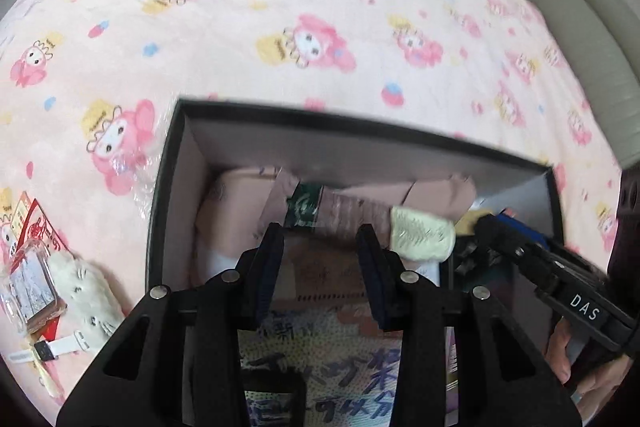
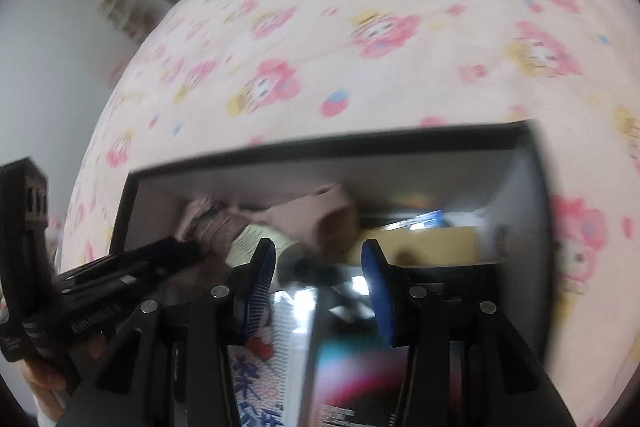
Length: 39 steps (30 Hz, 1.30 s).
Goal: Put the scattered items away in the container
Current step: 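Lower the tube packet into the box onto the masks, then open the right gripper to release the tube packet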
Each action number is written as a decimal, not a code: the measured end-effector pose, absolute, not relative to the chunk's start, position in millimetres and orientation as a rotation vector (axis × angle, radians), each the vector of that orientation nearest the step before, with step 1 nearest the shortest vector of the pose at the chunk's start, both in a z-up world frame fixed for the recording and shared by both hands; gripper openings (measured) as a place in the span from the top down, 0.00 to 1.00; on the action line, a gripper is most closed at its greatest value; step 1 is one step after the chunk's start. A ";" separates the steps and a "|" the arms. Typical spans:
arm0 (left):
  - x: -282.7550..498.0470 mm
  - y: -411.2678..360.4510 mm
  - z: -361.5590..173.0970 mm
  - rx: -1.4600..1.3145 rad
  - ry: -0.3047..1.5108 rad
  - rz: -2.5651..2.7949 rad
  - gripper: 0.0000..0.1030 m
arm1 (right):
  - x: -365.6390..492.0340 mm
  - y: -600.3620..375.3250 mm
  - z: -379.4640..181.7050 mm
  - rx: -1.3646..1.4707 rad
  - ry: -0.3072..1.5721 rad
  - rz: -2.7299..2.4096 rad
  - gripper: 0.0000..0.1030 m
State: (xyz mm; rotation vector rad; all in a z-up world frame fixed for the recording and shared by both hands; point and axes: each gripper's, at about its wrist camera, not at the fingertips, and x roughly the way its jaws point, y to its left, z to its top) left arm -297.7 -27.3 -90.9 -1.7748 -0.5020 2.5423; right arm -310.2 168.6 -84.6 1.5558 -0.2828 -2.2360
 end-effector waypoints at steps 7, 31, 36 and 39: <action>-302.6 28.4 -99.8 -1.789 -0.328 2.305 0.63 | -294.2 169.7 -65.1 1.519 -0.128 -2.313 0.61; -319.1 -27.0 -101.4 -1.727 -0.565 2.525 0.64 | -331.3 135.0 -105.0 1.637 -0.175 -2.176 0.62; -314.9 -34.6 -98.5 -1.707 -0.574 2.518 0.62 | -332.4 111.6 -109.5 1.613 -0.137 -2.126 0.59; -313.8 -38.5 -98.1 -1.693 -0.584 2.509 0.62 | -324.8 107.6 -110.3 1.594 -0.143 -2.070 0.59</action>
